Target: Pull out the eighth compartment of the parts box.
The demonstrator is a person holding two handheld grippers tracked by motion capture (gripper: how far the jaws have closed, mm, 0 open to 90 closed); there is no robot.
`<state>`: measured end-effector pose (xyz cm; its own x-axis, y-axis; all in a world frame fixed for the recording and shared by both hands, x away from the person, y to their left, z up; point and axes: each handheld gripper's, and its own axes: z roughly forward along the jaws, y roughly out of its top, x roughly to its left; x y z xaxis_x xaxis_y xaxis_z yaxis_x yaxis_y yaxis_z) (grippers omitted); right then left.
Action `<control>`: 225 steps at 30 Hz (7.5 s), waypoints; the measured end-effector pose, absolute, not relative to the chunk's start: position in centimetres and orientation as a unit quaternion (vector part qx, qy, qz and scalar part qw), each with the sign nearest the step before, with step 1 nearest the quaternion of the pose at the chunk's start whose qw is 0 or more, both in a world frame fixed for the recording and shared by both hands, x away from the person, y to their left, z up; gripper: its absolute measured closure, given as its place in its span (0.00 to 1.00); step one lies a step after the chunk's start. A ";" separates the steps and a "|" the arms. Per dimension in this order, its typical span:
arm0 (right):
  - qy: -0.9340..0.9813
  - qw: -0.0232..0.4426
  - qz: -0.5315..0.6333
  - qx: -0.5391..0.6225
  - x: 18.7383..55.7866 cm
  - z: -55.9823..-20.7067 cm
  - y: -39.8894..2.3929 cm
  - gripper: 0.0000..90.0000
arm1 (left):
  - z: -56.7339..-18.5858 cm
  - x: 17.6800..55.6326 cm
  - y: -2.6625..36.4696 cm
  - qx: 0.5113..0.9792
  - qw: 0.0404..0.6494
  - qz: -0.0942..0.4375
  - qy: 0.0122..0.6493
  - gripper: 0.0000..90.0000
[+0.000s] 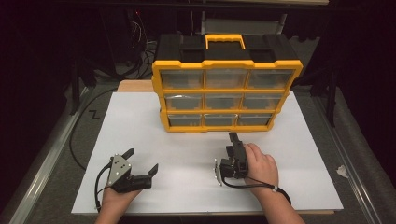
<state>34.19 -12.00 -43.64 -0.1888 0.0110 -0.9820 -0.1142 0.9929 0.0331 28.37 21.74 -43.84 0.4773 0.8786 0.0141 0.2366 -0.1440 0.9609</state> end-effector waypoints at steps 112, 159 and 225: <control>0.743 0.667 0.044 -0.041 35.4 -42.0 -9.2 0.79 | -44.0 28.2 21.8 0.693 0.518 0.303 0.400 0.01; 0.762 0.644 0.054 -0.033 33.6 -41.8 -10.6 0.85 | -44.2 28.3 21.7 0.698 0.513 0.302 0.398 0.01; 0.797 0.601 0.061 -0.027 30.4 -44.4 -15.5 0.40 | -44.3 28.2 21.7 0.700 0.514 0.297 0.397 0.01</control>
